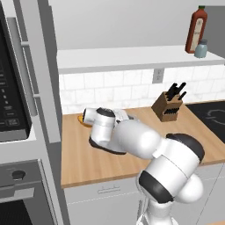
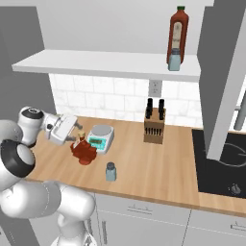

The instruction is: Put the shaker and condiment bottle from the counter next to their counterparts in the cabinet.

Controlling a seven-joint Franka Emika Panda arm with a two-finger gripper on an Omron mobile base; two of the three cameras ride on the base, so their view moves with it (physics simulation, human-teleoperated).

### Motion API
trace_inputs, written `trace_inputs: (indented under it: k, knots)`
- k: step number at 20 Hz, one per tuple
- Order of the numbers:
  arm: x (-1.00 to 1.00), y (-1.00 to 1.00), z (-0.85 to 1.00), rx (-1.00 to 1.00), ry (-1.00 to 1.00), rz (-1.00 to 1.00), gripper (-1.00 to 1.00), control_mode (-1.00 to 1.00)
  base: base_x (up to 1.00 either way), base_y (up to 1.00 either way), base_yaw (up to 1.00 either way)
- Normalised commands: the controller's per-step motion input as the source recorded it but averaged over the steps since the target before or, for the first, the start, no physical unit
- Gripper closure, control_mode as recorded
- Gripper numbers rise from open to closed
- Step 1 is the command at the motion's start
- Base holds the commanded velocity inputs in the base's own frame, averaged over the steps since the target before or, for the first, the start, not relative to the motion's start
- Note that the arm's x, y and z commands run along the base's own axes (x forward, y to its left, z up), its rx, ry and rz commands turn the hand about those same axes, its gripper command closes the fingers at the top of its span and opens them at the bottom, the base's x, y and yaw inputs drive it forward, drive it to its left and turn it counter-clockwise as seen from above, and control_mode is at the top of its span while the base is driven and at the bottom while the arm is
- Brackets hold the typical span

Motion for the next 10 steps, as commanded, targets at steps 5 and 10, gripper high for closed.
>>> trace_inputs:
  k: [5,10]
  knots:
    - [0.14,0.0,-0.17,0.0,0.0,0.0,-1.0,-1.0,0.0,0.0,0.0]
    - [0.05,0.0,-0.11,0.0,0.0,0.0,-1.0,-1.0,0.0,0.0,0.0]
